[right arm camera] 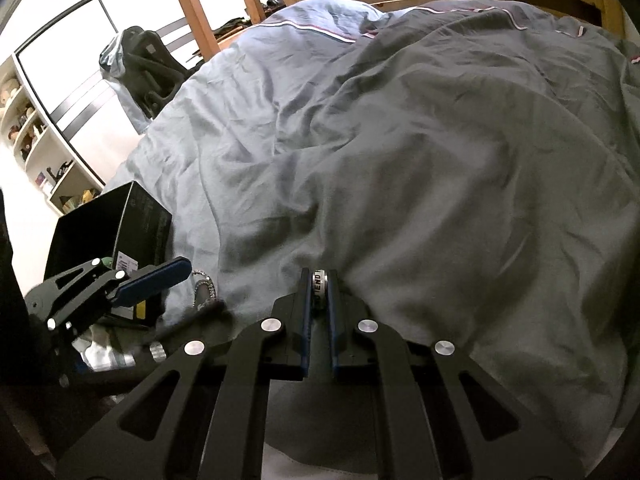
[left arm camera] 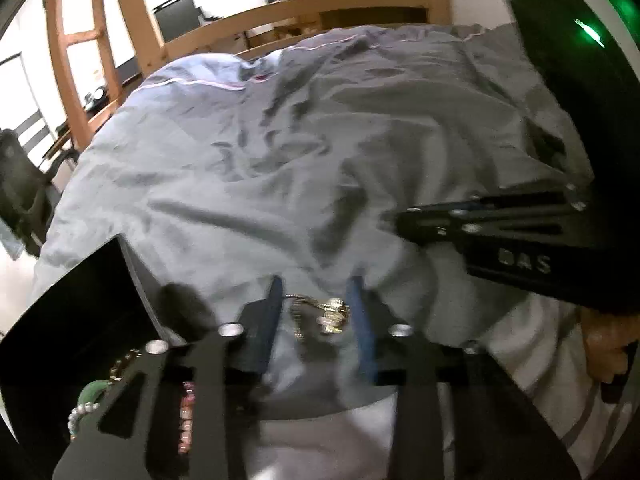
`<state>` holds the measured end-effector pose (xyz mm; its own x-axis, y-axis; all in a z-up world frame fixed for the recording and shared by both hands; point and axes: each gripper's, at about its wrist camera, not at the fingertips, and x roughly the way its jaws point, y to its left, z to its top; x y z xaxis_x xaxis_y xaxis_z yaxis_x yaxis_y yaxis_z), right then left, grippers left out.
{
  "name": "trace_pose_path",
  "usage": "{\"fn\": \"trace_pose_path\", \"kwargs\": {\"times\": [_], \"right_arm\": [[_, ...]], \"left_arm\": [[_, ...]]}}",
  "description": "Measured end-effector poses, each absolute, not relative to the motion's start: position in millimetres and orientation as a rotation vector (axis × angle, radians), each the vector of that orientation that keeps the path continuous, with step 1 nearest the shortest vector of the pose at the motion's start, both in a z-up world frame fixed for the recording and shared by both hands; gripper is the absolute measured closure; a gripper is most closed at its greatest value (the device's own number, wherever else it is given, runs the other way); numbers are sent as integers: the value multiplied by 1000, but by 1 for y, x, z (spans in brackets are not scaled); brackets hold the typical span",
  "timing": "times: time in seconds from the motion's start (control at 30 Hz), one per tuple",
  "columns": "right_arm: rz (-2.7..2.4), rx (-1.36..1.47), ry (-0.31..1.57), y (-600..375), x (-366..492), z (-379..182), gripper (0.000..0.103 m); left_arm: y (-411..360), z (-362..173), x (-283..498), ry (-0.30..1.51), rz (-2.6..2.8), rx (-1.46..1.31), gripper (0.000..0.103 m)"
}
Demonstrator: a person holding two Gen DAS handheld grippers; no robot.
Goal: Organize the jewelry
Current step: 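Close the left tool on the pendant chain, then carry the pendant with the left tool while the right tool carries the ring over the box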
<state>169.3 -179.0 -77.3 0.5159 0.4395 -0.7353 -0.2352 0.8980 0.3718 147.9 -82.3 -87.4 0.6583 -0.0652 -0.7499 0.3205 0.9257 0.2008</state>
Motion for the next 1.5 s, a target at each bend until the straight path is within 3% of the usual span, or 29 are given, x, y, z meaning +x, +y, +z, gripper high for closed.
{"fn": "trace_pose_path", "kwargs": {"times": [0.03,0.17,0.23,0.3,0.63,0.77,0.83,1.5], "right_arm": [[409,236,944,-178,169,-77,95],[410,234,939,-178,170,-76,95],[409,235,940,-179,170,-77,95],[409,236,940,-179,170,-76,95],[408,236,941,-178,170,-76,95],[407,231,942,-178,170,-76,95],[408,230,943,-178,171,-77,95],[414,249,850,-183,168,-58,96]], "left_arm": [[-78,-85,148,828,-221,310,85],[-75,-70,142,765,-253,296,85],[-81,-66,137,739,-288,303,80],[-87,-73,137,758,-296,329,67],[-100,-95,144,816,-337,353,67],[-97,-102,151,845,-289,338,81],[-92,-100,153,841,-246,326,95],[-73,-68,125,877,-303,242,97]]}}
